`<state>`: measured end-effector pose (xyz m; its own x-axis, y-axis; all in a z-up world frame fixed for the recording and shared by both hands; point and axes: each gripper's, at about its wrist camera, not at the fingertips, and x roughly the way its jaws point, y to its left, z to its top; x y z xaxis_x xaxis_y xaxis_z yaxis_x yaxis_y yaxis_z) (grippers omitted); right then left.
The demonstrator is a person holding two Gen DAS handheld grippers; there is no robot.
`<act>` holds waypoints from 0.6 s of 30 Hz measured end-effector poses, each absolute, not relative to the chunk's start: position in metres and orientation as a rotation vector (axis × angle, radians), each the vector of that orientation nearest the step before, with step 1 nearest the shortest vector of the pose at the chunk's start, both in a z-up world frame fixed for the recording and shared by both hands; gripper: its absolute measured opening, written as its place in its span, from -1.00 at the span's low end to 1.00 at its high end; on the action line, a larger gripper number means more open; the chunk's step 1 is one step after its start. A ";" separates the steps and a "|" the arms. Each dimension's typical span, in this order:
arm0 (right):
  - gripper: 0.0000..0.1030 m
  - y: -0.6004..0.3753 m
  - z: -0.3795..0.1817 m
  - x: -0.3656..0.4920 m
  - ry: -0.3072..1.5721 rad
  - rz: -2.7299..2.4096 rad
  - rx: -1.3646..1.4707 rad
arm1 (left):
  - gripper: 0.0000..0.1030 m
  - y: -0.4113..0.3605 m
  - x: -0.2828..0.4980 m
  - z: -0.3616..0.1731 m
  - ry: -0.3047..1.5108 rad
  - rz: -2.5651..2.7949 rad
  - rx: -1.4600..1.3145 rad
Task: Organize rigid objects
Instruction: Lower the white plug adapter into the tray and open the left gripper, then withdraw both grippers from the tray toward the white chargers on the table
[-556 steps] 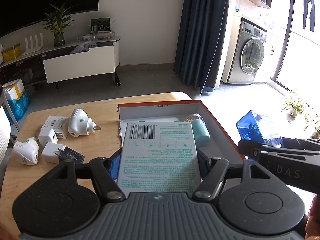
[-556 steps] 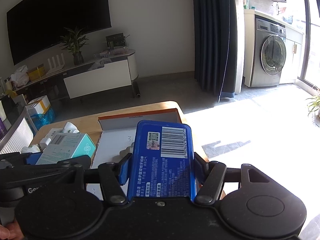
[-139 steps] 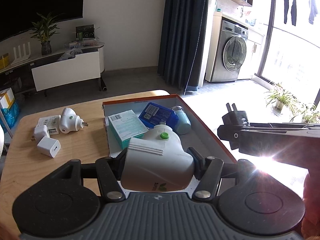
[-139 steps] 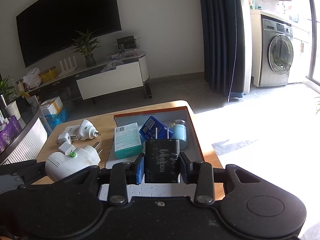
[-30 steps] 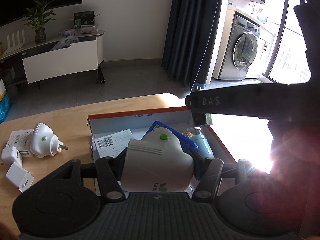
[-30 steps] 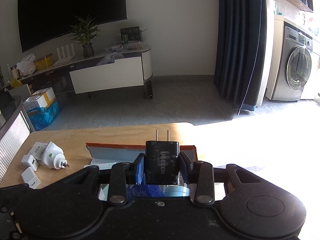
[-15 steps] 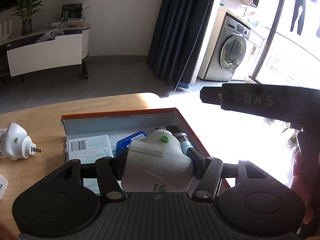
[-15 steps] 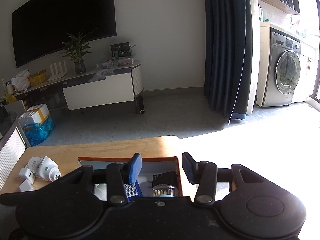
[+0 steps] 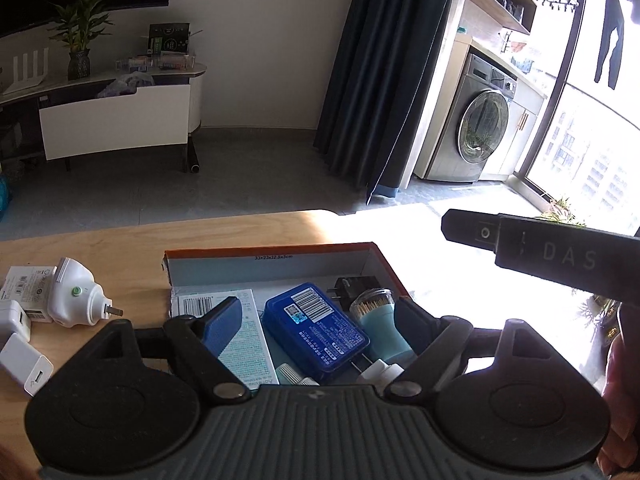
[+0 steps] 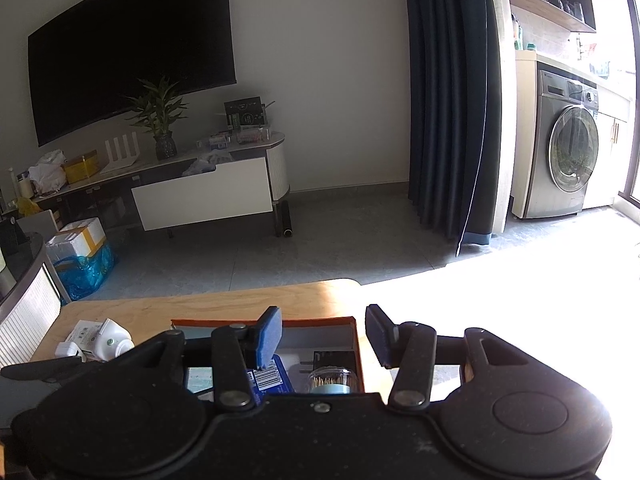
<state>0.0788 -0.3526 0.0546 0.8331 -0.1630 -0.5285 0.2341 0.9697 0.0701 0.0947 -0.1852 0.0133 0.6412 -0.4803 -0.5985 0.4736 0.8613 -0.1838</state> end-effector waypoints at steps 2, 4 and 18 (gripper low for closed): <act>0.13 -0.347 0.057 0.078 0.547 -0.202 0.129 | 0.67 -0.180 0.093 0.016 0.687 -0.524 -0.011; 0.14 -0.342 0.058 0.078 0.549 -0.195 0.124 | 0.70 -0.174 0.092 0.019 0.686 -0.501 -0.005; 0.30 -0.297 0.056 0.089 0.586 -0.110 0.094 | 0.78 -0.119 0.093 0.030 0.681 -0.341 0.007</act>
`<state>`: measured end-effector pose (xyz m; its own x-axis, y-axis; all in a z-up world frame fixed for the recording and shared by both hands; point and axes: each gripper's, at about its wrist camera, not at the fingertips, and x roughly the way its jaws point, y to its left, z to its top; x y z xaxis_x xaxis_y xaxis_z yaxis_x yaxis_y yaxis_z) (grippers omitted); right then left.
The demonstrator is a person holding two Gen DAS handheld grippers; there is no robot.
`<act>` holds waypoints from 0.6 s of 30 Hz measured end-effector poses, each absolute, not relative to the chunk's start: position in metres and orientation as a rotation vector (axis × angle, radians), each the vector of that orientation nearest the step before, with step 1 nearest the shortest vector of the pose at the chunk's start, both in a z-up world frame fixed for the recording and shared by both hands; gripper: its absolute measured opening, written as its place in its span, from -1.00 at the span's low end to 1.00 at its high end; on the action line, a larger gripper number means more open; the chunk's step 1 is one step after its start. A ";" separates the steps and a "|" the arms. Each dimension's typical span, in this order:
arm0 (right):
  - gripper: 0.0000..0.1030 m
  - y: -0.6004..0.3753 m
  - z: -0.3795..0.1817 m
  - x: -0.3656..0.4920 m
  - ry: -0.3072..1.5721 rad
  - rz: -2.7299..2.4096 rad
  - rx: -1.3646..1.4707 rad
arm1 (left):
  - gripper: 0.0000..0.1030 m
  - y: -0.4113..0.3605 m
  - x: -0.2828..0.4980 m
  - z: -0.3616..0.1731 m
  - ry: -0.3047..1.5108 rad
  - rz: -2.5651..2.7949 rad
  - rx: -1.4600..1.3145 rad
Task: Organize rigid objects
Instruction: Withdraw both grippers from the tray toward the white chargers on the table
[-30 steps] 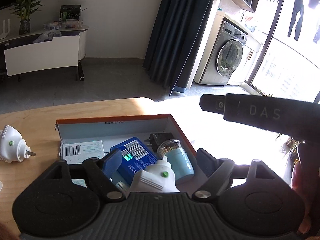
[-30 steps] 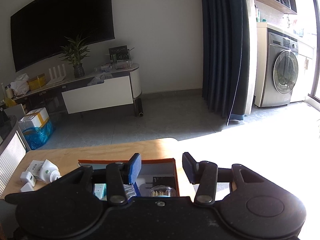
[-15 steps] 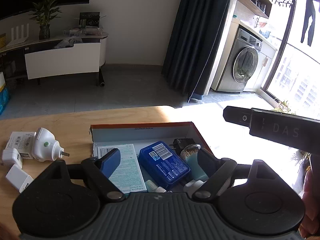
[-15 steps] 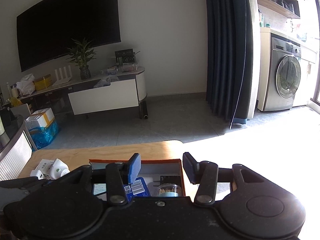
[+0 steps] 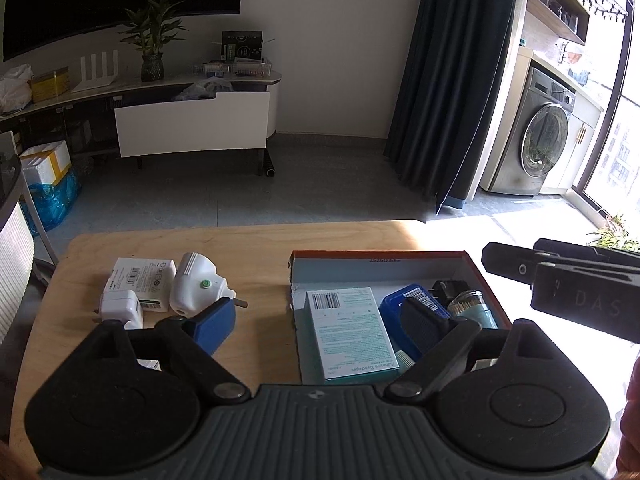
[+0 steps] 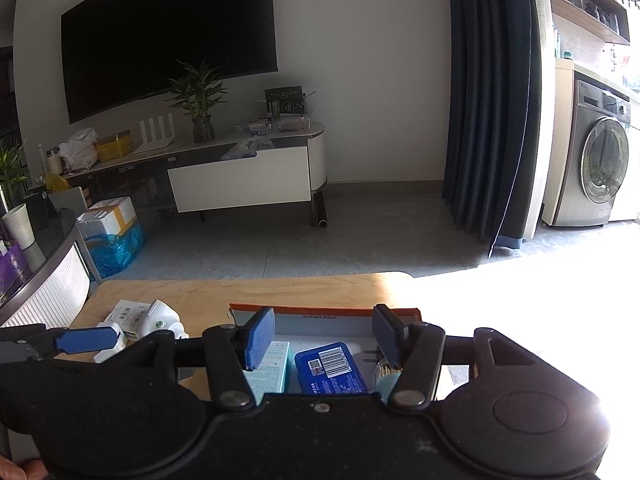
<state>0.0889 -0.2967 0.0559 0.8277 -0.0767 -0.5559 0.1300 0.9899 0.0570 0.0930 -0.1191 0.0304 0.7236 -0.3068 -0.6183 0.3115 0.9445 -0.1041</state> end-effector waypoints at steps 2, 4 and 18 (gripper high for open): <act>0.30 -0.288 0.054 0.092 0.595 -0.093 0.087 | 0.78 -0.111 0.094 0.032 0.681 -0.325 0.002; 0.30 -0.279 0.052 0.095 0.602 -0.081 0.083 | 0.78 -0.103 0.094 0.032 0.678 -0.308 0.001; 0.30 -0.236 0.037 0.115 0.646 0.000 0.069 | 0.78 -0.060 0.098 0.026 0.691 -0.243 -0.035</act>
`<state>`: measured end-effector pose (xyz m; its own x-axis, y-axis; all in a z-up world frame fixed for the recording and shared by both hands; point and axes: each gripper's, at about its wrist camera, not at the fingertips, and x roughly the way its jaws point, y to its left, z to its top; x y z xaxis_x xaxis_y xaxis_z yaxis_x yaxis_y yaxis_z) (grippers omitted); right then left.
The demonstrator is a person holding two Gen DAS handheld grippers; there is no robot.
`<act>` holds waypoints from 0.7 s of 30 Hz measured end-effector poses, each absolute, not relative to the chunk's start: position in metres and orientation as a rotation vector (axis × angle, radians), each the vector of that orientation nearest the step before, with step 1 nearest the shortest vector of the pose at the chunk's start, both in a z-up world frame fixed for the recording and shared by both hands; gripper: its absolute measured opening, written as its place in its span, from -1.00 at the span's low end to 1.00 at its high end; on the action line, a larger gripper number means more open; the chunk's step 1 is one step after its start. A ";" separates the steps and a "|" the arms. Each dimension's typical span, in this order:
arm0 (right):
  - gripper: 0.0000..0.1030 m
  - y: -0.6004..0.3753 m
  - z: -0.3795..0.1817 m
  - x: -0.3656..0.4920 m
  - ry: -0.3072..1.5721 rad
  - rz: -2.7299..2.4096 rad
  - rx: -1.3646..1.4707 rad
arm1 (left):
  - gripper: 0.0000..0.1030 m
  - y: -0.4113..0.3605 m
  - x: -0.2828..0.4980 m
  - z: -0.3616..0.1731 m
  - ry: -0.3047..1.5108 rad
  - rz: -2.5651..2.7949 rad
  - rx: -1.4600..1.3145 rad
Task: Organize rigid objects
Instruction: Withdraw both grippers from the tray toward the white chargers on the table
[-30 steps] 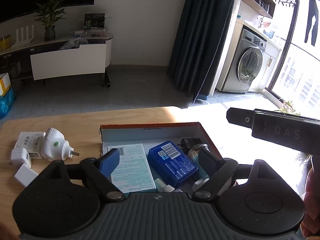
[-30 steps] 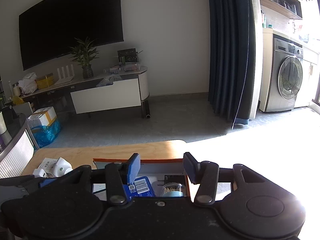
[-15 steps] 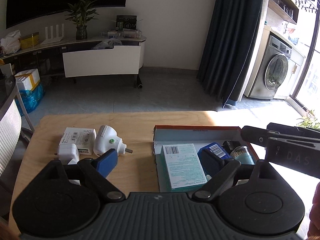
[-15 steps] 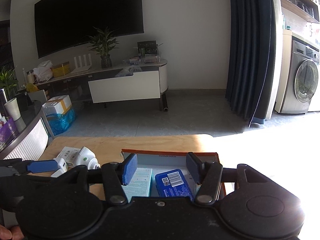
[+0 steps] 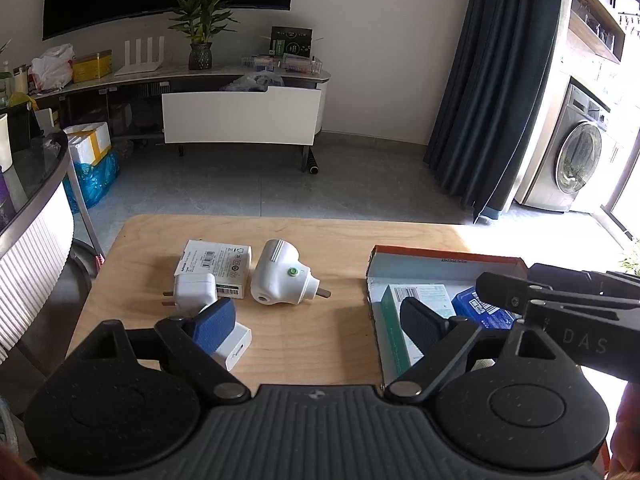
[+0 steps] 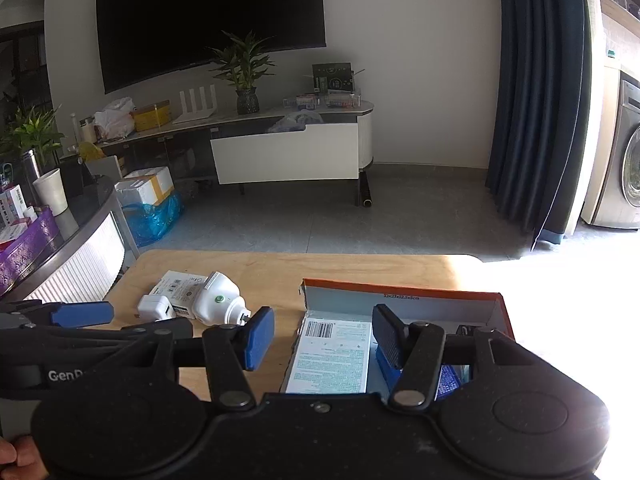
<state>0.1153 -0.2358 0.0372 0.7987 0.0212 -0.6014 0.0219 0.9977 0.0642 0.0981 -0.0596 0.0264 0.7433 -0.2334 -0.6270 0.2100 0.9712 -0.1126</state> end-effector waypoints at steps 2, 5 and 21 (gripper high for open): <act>0.30 -0.230 0.035 0.119 0.652 0.011 0.064 | 0.78 -0.053 0.098 0.024 0.697 -0.235 -0.042; 0.30 -0.223 0.031 0.122 0.660 0.026 0.064 | 0.78 -0.046 0.098 0.022 0.703 -0.223 -0.047; 0.30 -0.208 0.011 0.125 0.699 0.090 0.076 | 0.86 -0.004 0.103 -0.016 0.772 -0.157 -0.029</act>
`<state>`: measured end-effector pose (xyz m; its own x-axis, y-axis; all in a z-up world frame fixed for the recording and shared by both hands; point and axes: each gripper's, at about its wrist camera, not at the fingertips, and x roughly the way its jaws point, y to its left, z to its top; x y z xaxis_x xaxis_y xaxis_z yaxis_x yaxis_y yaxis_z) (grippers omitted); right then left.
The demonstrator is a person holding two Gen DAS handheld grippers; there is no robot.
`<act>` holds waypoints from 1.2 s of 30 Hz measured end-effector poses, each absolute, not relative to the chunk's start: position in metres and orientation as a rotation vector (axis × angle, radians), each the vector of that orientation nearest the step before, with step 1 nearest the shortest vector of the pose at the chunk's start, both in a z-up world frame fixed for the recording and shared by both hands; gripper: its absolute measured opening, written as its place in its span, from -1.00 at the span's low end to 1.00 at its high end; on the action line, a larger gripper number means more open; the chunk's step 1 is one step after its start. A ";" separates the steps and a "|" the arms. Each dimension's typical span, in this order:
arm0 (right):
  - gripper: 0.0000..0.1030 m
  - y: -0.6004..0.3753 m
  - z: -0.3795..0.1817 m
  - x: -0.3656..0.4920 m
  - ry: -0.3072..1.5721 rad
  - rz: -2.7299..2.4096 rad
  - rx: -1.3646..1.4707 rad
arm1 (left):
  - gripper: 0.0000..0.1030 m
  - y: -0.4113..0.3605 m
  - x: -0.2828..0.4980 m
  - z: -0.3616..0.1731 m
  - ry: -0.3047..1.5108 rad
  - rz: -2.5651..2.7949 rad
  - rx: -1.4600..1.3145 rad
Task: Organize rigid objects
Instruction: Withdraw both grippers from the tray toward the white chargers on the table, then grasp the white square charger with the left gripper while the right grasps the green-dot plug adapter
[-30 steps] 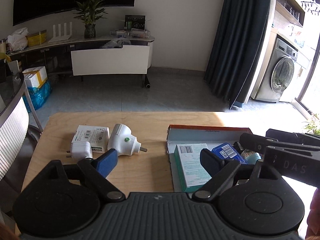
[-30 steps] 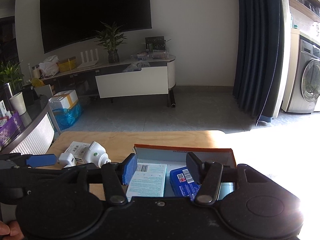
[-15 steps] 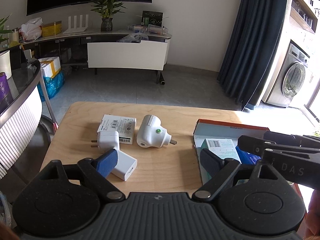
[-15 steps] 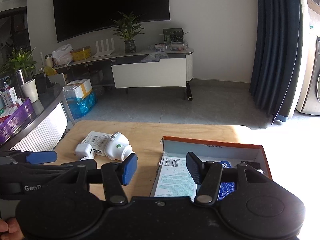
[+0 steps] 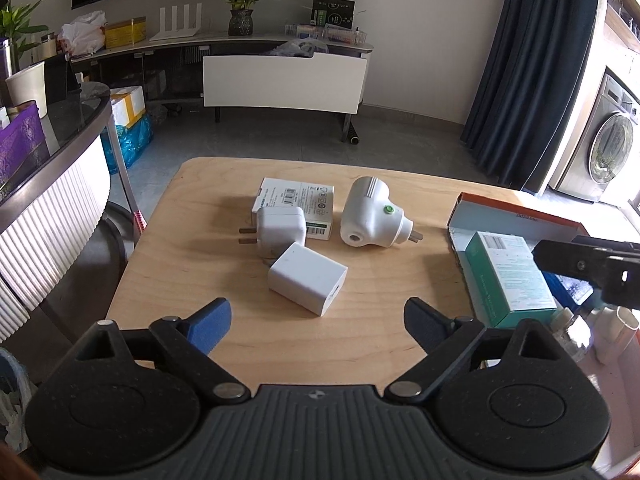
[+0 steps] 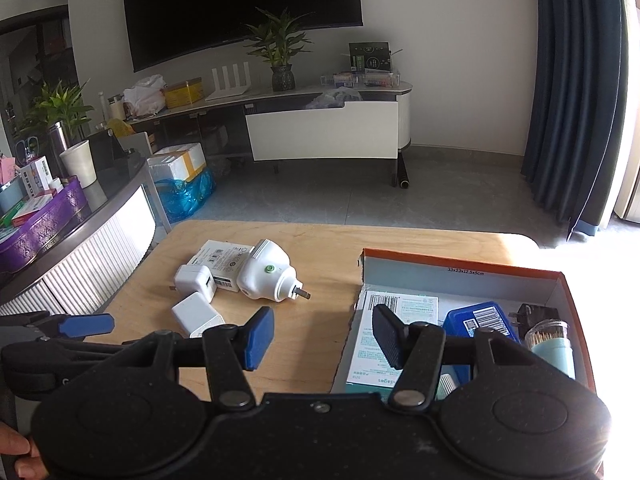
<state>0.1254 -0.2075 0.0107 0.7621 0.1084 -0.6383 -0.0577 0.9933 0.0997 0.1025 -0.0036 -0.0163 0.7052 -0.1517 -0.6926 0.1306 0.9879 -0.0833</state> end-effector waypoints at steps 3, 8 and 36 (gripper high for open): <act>0.30 -0.209 0.006 0.125 0.708 0.090 0.086 | 0.86 0.000 0.111 -0.026 0.791 -0.152 -0.006; 0.30 -0.211 0.001 0.126 0.714 0.093 0.094 | 0.91 0.000 0.129 -0.043 0.803 -0.205 0.032; 0.30 -0.204 -0.020 0.161 0.768 0.157 0.075 | 0.38 0.001 0.121 -0.048 0.742 -0.243 0.013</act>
<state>0.1608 -0.2042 -0.0199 0.7082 0.1684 -0.6857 -0.1140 0.9857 0.1243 0.1213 0.0012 -0.0479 0.7104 -0.2149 -0.6702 0.2238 0.9718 -0.0744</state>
